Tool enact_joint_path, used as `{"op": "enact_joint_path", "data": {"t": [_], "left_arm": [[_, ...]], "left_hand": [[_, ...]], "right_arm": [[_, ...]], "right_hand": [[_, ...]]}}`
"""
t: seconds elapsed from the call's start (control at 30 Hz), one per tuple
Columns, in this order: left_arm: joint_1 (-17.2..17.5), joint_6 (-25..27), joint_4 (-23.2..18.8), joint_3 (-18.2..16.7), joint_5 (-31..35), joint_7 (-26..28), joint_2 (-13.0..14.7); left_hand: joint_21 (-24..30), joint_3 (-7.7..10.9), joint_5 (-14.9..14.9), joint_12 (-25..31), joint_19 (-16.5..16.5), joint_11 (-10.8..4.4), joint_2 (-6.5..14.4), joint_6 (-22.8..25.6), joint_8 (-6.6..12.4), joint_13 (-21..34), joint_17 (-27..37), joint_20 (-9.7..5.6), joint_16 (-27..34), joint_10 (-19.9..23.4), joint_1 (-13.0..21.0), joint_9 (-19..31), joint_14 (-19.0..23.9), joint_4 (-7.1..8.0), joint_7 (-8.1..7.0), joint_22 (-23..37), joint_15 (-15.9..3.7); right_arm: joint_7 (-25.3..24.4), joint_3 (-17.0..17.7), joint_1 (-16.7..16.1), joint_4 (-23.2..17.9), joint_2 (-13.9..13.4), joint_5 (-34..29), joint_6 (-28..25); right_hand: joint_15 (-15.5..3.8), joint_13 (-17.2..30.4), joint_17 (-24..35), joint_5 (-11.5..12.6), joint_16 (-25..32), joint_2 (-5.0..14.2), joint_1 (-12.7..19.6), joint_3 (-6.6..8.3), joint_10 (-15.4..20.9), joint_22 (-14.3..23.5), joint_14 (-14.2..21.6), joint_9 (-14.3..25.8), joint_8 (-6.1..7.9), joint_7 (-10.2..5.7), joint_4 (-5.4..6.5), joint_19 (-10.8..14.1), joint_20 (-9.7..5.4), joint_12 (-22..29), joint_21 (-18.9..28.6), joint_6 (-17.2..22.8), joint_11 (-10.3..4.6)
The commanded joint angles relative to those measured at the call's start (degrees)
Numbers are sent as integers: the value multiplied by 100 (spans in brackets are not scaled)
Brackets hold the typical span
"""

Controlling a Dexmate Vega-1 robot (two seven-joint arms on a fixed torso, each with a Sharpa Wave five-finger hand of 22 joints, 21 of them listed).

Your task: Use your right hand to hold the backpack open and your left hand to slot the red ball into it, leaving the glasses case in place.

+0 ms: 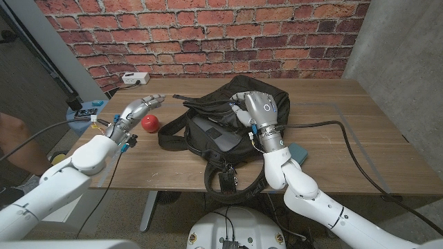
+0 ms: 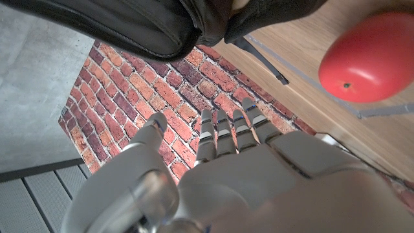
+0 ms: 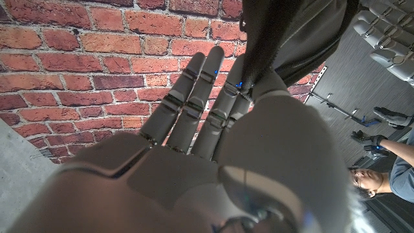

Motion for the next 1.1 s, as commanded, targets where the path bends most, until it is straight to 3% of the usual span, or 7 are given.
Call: {"op": "enact_joint_path", "data": {"t": [0.03, 0.17, 0.47, 0.63, 1.1], "left_arm": [[317, 609, -446, -378, 1121, 448, 180], [379, 784, -569, -465, 1493, 549, 189], [479, 1282, -839, -647, 2141, 590, 203], [501, 1530, -942, -707, 2407, 513, 232], [526, 2586, -1246, -710, 3406, 186, 604]], "left_hand": [[-42, -56, 31, 24, 63, -47, -96, -12, -8, 26, 15, 50, -9, 43, -9, 7, 43, -29, -65, 6, -57], [21, -90, 70, 20, 269, -63, -135, 1, -16, 38, 8, 28, -18, 56, -12, 5, 70, -82, -99, 20, -82], [20, -56, 149, 41, 317, -108, -126, 67, -3, 46, 2, 1, -14, 143, 81, 3, 134, -182, -127, 29, -122], [16, 12, 263, 66, 382, -214, -122, 143, 12, 66, -2, 2, -18, 237, 256, 3, 190, -311, -157, 30, -162], [-6, 15, 329, 57, 438, -268, -253, 201, 6, 91, -5, -35, -54, 255, 428, 8, 161, -390, -186, 27, -198]], "right_arm": [[-61, 81, 86, 102, 9, 142, 61], [-103, 113, 108, 129, 9, 187, 73], [-181, 168, 190, 169, 0, 215, 79], [-215, 194, 229, 200, 12, 235, 67], [-261, 148, 385, 363, 75, 329, 163]], "right_hand": [[-525, -21, 39, -9, -40, 30, 47, -52, -4, 9, 7, 26, 24, -24, 3, -51, -478, -11, 31, 82, -14], [-525, -14, 58, -10, -56, 36, 58, -72, -14, 8, 11, 26, 23, -20, 3, -49, -477, -15, 36, 93, -11], [-525, 1, 88, -10, -89, 49, 73, -105, -16, 6, 15, 26, 12, -17, 8, -60, -484, -15, 39, 83, -15], [-525, -1, 101, -11, -97, 60, 78, -116, -9, 5, 24, 27, 9, -12, 11, -61, -482, -16, 41, 83, -16], [-525, -10, 151, -14, -153, 82, 99, -170, 0, 1, 40, 29, -1, -18, 16, -55, -472, -32, 55, 84, -17]]}}
